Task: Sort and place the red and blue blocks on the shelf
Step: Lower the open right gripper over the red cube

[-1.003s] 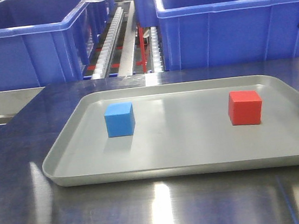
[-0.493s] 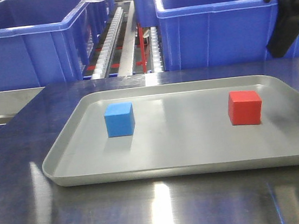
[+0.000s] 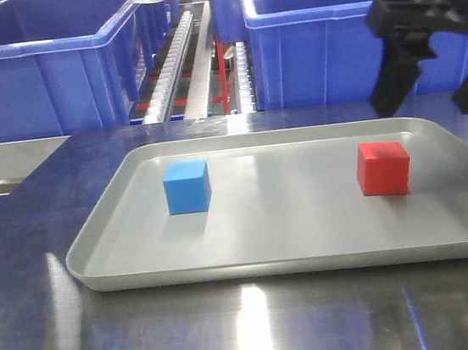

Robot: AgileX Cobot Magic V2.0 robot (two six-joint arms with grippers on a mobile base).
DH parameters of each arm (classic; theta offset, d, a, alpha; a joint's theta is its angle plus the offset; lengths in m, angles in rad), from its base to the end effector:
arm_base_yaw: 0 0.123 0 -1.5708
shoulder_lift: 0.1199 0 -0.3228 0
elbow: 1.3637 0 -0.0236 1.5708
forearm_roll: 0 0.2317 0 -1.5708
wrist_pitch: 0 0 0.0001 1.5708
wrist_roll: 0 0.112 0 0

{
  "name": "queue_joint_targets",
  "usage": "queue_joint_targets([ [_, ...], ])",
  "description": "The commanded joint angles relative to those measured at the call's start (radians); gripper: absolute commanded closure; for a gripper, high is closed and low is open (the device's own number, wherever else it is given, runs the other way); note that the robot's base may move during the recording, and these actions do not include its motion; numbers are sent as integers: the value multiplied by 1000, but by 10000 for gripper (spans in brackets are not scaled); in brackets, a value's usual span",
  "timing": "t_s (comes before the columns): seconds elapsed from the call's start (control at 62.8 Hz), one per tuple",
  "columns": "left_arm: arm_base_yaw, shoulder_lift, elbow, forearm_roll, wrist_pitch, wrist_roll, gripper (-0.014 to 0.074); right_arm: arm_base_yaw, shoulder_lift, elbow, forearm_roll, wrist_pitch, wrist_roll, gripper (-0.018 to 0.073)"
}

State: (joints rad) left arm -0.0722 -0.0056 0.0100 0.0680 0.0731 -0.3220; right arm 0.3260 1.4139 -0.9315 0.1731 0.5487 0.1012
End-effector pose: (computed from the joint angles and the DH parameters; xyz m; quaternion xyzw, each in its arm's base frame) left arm 0.0202 -0.0009 0.2035 -0.0657 0.7005 -0.1137 0.7014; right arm 0.2591 0.0982 0.2882 -0.0504 0.9480 0.1293 0.2863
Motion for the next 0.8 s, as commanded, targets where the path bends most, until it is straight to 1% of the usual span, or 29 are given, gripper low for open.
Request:
queue_joint_targets([
  [0.0,0,-18,29,-5,-94,0,472,20,-18,-36,15,-79,-8,-57],
  [0.127,0,-18,29,-5,-94,0,472,37,3,-36,25,-104,-8,-57],
  [0.366,0,-18,29,-5,-94,0,472,37,45,-40,56,-105,-8,-57],
  [0.78,0,-18,29,-5,-94,0,472,38,130,-108,56,-54,-8,-57],
])
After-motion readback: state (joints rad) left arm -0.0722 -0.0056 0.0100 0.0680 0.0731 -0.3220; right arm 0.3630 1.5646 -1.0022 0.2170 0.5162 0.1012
